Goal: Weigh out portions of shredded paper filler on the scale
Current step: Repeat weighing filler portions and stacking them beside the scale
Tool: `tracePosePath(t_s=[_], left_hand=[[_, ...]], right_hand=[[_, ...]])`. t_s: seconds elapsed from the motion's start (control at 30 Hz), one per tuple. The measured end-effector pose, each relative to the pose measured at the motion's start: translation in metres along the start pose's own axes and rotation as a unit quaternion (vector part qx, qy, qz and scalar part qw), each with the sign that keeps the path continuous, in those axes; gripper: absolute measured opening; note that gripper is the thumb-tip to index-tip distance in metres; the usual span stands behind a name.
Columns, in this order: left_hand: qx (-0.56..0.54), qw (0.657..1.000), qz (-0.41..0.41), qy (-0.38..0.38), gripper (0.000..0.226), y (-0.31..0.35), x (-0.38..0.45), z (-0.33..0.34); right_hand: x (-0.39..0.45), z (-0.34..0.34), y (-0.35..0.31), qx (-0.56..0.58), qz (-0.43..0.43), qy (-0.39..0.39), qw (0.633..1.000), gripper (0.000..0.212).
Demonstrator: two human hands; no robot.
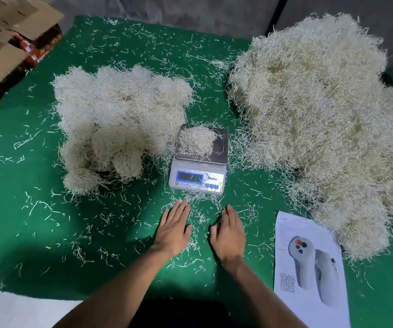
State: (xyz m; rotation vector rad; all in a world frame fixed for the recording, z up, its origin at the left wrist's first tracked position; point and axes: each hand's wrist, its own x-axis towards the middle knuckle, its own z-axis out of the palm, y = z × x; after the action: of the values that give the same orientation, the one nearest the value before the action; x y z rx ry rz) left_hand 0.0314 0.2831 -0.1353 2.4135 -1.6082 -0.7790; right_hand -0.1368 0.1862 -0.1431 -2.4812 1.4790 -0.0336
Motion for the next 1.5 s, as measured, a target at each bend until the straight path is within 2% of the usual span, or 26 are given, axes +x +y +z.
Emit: tracePosePath(t_s=[0.13,0.2,0.27,0.33,0.47,0.53,0.63,0.7,0.8,0.83,0.93,1.0,1.07,1.17,1.23,1.3,1.37,1.4,1.47,1.5], left_hand=[[-0.098,0.993,-0.003,0.064,0.048,-0.003,0.016,-0.031],[-0.111,0.987,0.008,0.112,0.041,-0.003,0.031,-0.055],[-0.163,0.977,0.013,0.137,0.039,0.001,0.049,-0.082],[-0.231,0.957,0.001,0.174,0.042,0.009,0.072,-0.107],[-0.381,0.896,-0.057,0.222,0.069,0.032,0.120,-0.152],[-0.410,0.881,-0.098,0.215,0.083,0.040,0.144,-0.168],[-0.391,0.894,-0.141,0.168,0.091,0.047,0.176,-0.185],[-0.380,0.901,-0.156,0.136,0.094,0.048,0.193,-0.189],[-0.415,0.889,-0.162,0.110,0.101,0.049,0.209,-0.189],[-0.431,0.883,-0.160,0.098,0.101,0.052,0.211,-0.187],[-0.486,0.854,-0.174,0.069,0.092,0.067,0.212,-0.183],[-0.478,0.856,-0.187,0.064,0.105,0.074,0.211,-0.178],[-0.481,0.854,-0.194,0.040,0.117,0.085,0.206,-0.177],[-0.575,0.797,-0.188,-0.001,0.103,0.106,0.199,-0.176],[-0.609,0.768,-0.197,0.019,0.081,0.119,0.199,-0.179],[-0.626,0.755,-0.191,0.041,0.063,0.131,0.199,-0.184],[-0.623,0.761,-0.168,0.069,0.040,0.137,0.192,-0.190],[-0.602,0.775,-0.162,0.105,0.035,0.134,0.189,-0.190],[-0.561,0.797,-0.141,0.177,0.039,0.121,0.184,-0.188],[-0.556,0.800,-0.119,0.192,0.035,0.115,0.183,-0.186]], right_hand=[[0.055,-0.038,0.014,-0.030,-0.042,-0.019,0.998,0.043],[0.091,-0.064,0.012,0.028,-0.034,0.023,0.999,0.034],[0.124,-0.089,0.001,0.145,-0.010,0.044,0.988,0.025],[0.154,-0.107,-0.016,0.259,0.025,0.025,0.965,0.021],[0.201,-0.127,-0.050,0.387,0.079,0.012,0.919,0.027],[0.216,-0.126,-0.063,0.442,0.081,-0.002,0.894,0.030],[0.229,-0.122,-0.076,0.530,0.102,-0.047,0.840,0.021],[0.233,-0.120,-0.079,0.549,0.093,-0.051,0.829,0.023],[0.236,-0.122,-0.078,0.587,0.063,-0.051,0.806,0.034],[0.237,-0.124,-0.077,0.582,0.061,-0.042,0.809,0.038],[0.241,-0.132,-0.069,0.519,0.064,0.026,0.852,0.045],[0.247,-0.137,-0.061,0.502,0.078,0.059,0.860,0.052],[0.254,-0.143,-0.051,0.482,0.125,0.076,0.864,0.053],[0.267,-0.153,-0.039,0.491,0.199,0.069,0.845,0.046],[0.275,-0.158,-0.035,0.499,0.210,0.069,0.838,0.044],[0.283,-0.162,-0.035,0.494,0.211,0.066,0.841,0.040],[0.292,-0.169,-0.023,0.486,0.230,0.053,0.841,0.034],[0.296,-0.176,-0.009,0.489,0.256,0.051,0.832,0.031],[0.302,-0.194,0.028,0.488,0.295,0.074,0.818,0.036],[0.303,-0.201,0.046,0.464,0.281,0.093,0.835,0.040]])
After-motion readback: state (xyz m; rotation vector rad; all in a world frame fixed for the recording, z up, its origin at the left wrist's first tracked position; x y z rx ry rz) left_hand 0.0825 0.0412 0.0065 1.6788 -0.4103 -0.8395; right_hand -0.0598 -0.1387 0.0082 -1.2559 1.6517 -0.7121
